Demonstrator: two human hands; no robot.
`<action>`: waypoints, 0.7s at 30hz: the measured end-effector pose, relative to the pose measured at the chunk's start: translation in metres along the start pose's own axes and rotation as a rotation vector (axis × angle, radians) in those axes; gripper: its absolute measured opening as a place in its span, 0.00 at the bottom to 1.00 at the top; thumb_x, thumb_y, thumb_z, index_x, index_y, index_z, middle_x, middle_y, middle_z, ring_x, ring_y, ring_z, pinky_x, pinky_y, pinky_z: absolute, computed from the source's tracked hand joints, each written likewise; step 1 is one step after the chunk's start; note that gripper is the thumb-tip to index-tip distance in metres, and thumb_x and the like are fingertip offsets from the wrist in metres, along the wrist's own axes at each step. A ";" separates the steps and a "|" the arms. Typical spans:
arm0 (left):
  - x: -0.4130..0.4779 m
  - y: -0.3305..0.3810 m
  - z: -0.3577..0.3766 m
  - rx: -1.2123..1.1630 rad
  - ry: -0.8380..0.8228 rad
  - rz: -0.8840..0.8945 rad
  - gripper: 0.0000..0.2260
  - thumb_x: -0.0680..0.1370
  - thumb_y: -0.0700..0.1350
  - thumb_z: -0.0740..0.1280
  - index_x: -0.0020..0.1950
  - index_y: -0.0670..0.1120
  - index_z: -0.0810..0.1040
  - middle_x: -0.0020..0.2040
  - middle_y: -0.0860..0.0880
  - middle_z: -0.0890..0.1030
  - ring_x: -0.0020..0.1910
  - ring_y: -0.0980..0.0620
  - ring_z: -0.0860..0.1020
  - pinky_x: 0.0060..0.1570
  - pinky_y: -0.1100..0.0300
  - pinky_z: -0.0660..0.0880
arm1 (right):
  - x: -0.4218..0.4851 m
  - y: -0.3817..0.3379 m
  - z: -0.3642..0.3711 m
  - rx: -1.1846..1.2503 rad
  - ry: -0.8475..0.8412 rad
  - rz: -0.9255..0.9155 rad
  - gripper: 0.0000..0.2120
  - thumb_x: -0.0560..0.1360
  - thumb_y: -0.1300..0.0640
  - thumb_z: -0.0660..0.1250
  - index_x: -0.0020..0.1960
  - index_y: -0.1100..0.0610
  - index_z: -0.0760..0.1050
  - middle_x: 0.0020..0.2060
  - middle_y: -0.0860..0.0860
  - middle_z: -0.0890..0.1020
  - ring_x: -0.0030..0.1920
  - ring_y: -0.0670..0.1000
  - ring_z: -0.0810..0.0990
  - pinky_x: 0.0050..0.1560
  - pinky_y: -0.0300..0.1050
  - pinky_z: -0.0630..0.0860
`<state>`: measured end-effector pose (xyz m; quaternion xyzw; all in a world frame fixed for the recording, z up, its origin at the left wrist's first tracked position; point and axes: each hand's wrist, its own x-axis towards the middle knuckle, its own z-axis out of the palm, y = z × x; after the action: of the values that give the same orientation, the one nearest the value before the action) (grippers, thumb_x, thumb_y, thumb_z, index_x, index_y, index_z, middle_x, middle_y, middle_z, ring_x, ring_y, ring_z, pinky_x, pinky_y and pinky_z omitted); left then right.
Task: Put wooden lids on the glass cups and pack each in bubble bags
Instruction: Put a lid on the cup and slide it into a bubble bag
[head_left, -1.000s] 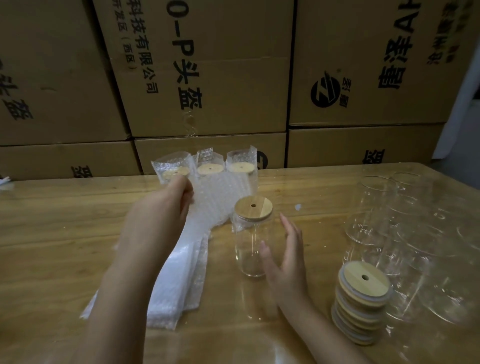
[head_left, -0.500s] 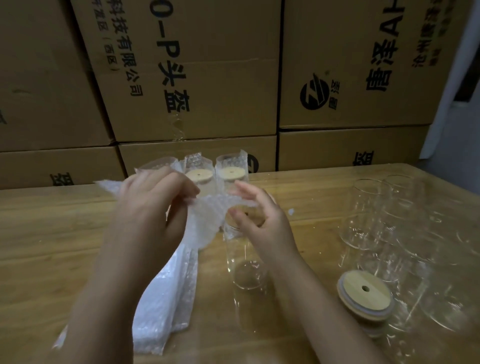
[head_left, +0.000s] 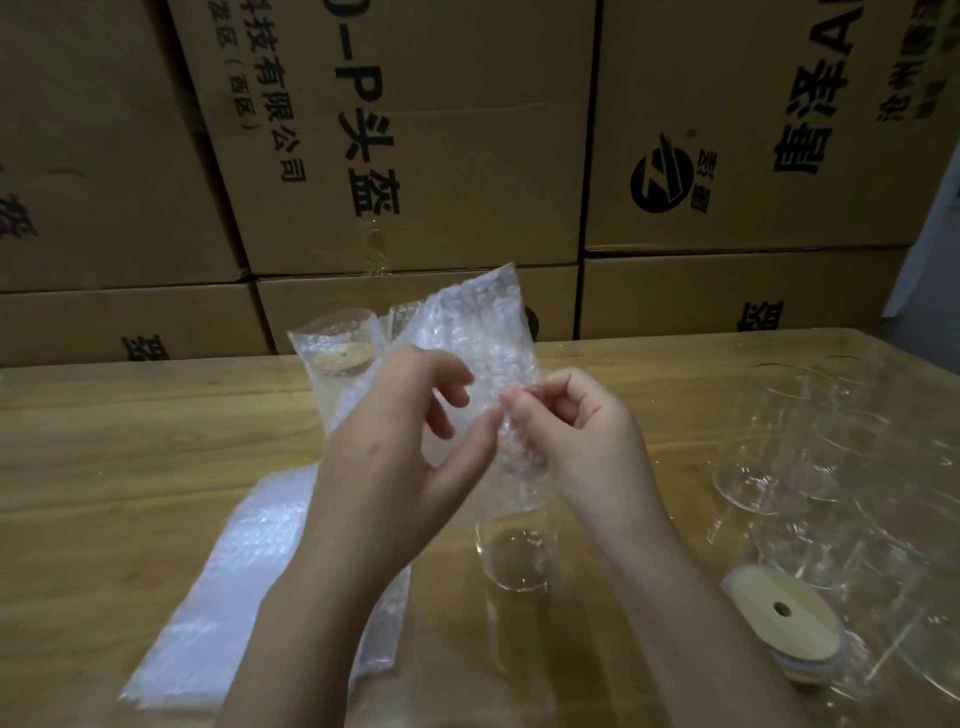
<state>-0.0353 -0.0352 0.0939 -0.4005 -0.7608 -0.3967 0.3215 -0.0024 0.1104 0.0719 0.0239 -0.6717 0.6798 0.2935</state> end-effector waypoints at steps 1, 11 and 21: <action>-0.001 0.000 0.004 0.052 -0.068 -0.003 0.07 0.75 0.56 0.63 0.48 0.54 0.70 0.43 0.59 0.72 0.39 0.58 0.75 0.31 0.66 0.69 | -0.002 0.000 0.001 -0.020 0.005 -0.010 0.06 0.74 0.56 0.71 0.40 0.53 0.76 0.30 0.45 0.81 0.31 0.40 0.78 0.31 0.31 0.73; -0.002 -0.011 0.017 -0.293 -0.157 -0.450 0.05 0.76 0.49 0.64 0.42 0.53 0.77 0.40 0.57 0.82 0.38 0.59 0.82 0.35 0.56 0.79 | -0.004 0.007 0.004 -0.342 0.019 -0.060 0.12 0.73 0.52 0.72 0.37 0.47 0.69 0.29 0.35 0.74 0.31 0.37 0.72 0.31 0.29 0.69; -0.003 -0.018 0.020 -0.449 -0.154 -0.744 0.08 0.75 0.47 0.68 0.41 0.44 0.80 0.35 0.51 0.83 0.36 0.58 0.82 0.30 0.68 0.74 | -0.007 0.001 0.008 -0.549 -0.184 -0.123 0.14 0.74 0.51 0.69 0.35 0.49 0.66 0.29 0.35 0.73 0.29 0.40 0.70 0.30 0.33 0.67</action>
<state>-0.0524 -0.0258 0.0760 -0.1878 -0.7697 -0.6101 0.0043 0.0000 0.1010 0.0692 0.0458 -0.8514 0.4487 0.2677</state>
